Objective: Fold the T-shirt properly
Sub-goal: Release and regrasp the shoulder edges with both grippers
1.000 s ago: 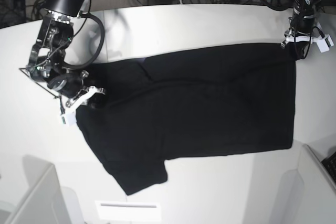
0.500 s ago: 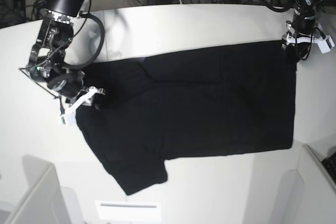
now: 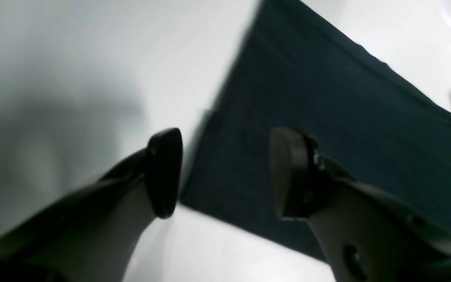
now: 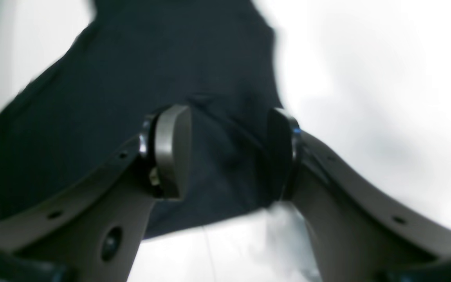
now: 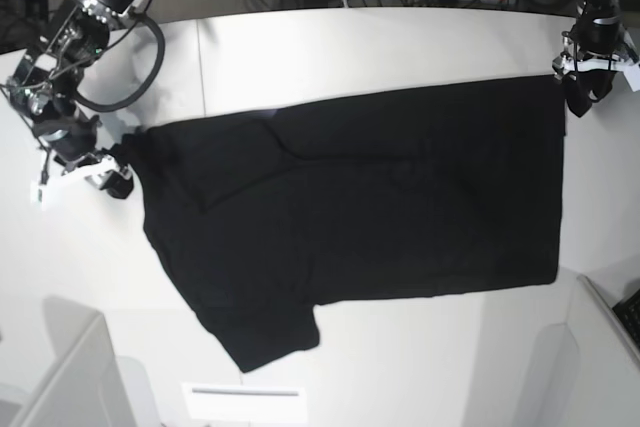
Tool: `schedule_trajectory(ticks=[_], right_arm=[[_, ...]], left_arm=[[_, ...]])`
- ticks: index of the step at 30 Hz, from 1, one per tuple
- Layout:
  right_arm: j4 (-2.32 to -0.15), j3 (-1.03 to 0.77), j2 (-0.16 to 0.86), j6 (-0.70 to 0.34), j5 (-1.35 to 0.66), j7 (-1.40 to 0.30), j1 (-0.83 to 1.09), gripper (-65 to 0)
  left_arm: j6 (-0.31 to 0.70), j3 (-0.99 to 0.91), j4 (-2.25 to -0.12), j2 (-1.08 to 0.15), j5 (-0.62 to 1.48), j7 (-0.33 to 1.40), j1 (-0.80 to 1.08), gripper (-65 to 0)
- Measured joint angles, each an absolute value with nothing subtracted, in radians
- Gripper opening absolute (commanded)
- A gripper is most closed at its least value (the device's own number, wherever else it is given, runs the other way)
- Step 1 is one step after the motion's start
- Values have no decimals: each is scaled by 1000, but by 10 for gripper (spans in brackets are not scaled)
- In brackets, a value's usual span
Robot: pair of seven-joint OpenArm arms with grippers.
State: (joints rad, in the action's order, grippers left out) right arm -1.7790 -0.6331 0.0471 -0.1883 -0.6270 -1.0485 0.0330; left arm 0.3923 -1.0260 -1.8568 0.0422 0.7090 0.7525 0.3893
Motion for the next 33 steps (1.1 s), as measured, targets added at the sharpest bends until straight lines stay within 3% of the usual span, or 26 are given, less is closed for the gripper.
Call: schedule_trajectory(ticks=[3, 7, 11, 26, 33], right_arm=[[-1858, -632, 39, -112, -643, -1052, 111, -339], [-1874, -642, -18, -86, -645, -1047, 189, -290], [-1855, -645, -72, -86, -637, -1056, 240, -275], [-1765, -640, -71, -87, -647, -939, 261, -275], [-1749, -643, -72, -151, -647, -919, 262, -275]], left_arm=[[442, -1053, -1862, 61, 711, 755, 420, -306], [492, -1127, -1842, 78, 712, 753, 445, -306], [525, -1162, -1779, 94, 707, 755, 463, -306], [528, -1158, -1621, 86, 705, 753, 352, -306], [528, -1114, -1536, 66, 701, 754, 315, -306]])
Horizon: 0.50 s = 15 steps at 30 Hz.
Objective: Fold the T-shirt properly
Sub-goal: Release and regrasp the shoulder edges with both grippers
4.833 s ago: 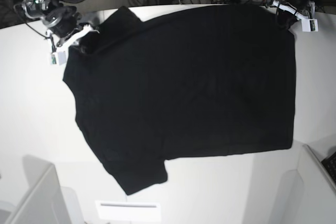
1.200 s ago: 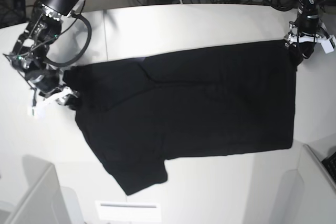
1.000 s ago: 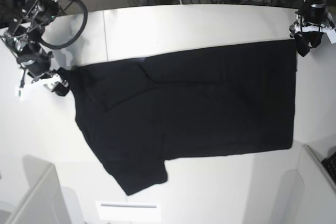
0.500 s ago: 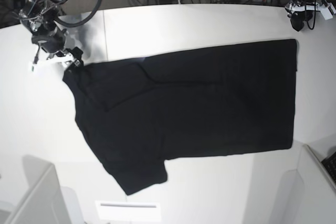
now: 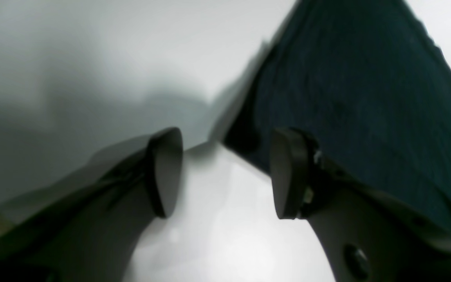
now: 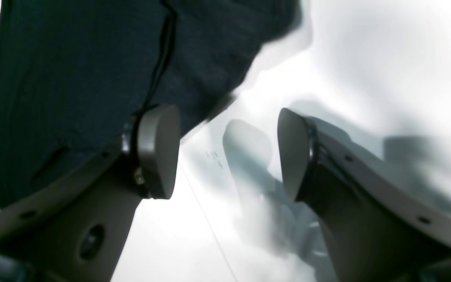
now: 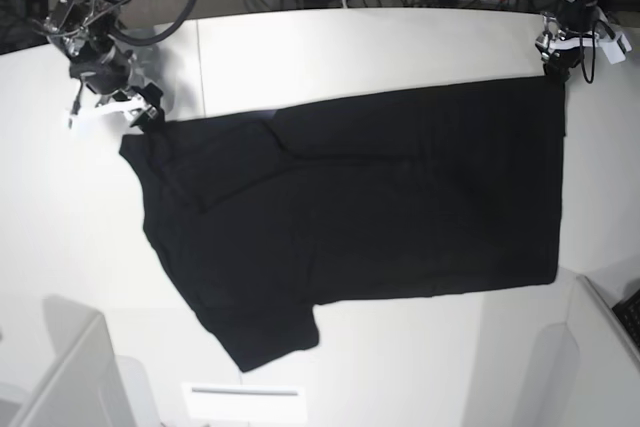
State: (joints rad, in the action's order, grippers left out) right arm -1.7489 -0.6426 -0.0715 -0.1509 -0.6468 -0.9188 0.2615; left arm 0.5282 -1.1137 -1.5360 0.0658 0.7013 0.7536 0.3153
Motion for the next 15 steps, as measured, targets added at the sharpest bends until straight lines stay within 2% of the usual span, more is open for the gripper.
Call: schedule_trajectory(ticks=[8, 15], right_arm=[[-1742, -645, -72, -151, -646, -919, 247, -275], [-1600, -648, -68, -161, -657, -897, 168, -276]], left_arm=[[532, -1092, -1502, 61, 716, 745, 276, -306], [528, -1092, -1498, 61, 712, 749, 254, -306]])
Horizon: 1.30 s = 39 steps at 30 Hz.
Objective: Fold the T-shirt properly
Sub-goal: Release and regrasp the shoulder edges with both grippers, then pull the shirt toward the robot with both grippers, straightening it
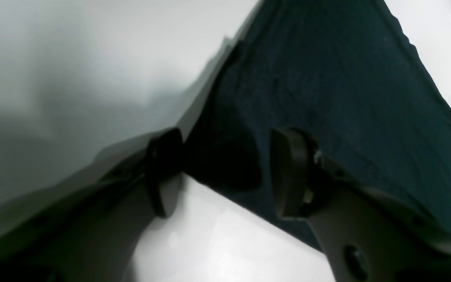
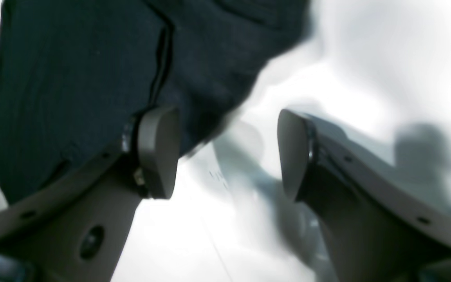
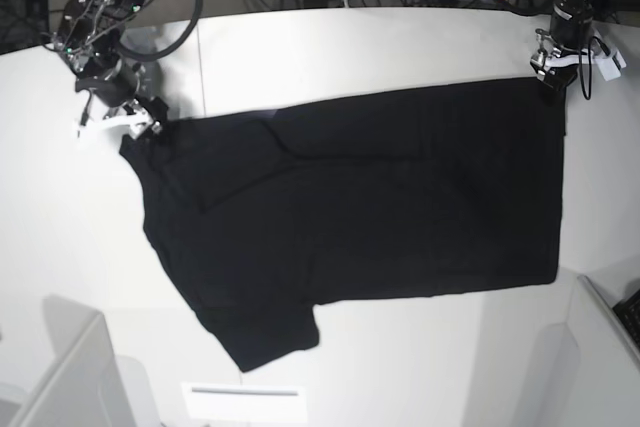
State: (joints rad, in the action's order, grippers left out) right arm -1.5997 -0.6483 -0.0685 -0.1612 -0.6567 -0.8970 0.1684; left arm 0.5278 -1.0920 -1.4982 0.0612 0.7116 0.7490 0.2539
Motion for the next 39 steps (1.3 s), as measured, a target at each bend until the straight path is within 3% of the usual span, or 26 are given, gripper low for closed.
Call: schedule_trajectory(ticks=[4, 14, 17, 21, 22, 26, 28, 39], right_arm=[[-1544, -641, -64, -166, -674, -798, 153, -278], [-1458, -641, -44, -184, -706, -754, 118, -281], [-1442, -641, -33, -188, -711, -754, 111, -306], [-1437, -646, -33, -187, -688, -748, 113, -473], [-1437, -646, -33, -186, -685, -749, 113, -513], [-1430, -644, -33, -225, -672, -759, 117, -650], [-1423, -647, -35, -278, -673, -770, 117, -650], [-1429, -648, -36, -287, -686, -761, 144, -650]], left_arm=[[528, -1092, -1498, 60, 710, 748, 255, -306], [528, -1092, -1471, 58, 712, 741, 221, -314], [527, -1092, -1470, 58, 706, 746, 220, -415], [524, -1092, -1465, 52, 696, 754, 222, -629], [525, -1091, -1461, 47, 696, 755, 222, -650], [529, -1091, -1419, 27, 710, 752, 222, -650], [529, -1091, -1399, 13, 713, 744, 221, -650], [532, -1008, -1406, -31, 722, 725, 278, -650]])
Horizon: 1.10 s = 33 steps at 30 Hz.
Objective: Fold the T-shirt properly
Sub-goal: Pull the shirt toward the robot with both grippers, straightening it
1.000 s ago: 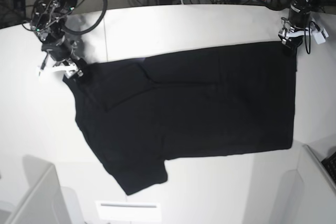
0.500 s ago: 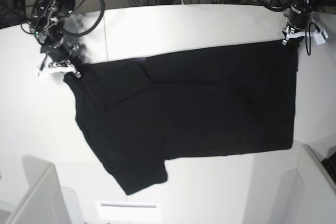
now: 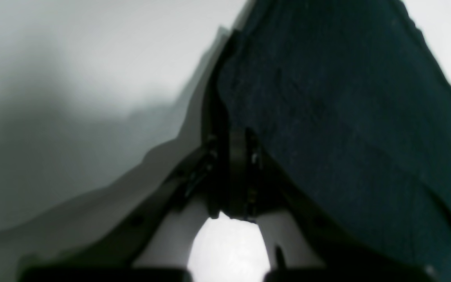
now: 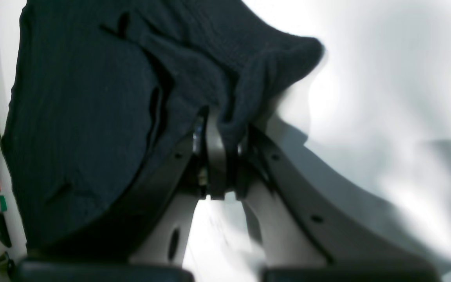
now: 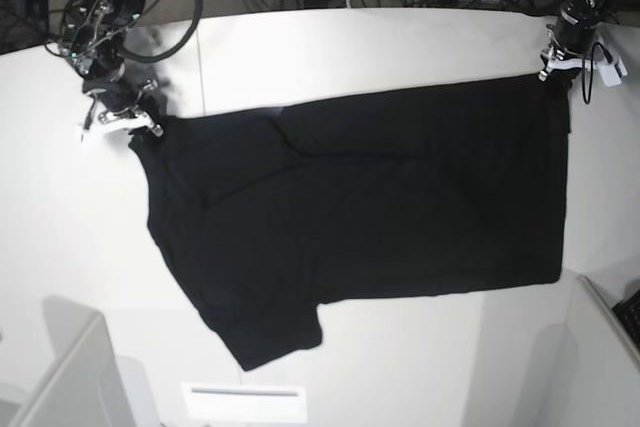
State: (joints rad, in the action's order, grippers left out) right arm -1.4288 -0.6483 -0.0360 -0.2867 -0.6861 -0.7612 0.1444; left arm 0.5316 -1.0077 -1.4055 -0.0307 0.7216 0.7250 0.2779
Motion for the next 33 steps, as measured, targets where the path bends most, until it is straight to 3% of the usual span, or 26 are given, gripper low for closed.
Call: schedule_trajectory(ticks=[33], right_arm=[[-1701, -782, -91, -278, -654, -862, 381, -650]], left_arm=[[540, -993, -1515, -36, 715, 753, 443, -650]])
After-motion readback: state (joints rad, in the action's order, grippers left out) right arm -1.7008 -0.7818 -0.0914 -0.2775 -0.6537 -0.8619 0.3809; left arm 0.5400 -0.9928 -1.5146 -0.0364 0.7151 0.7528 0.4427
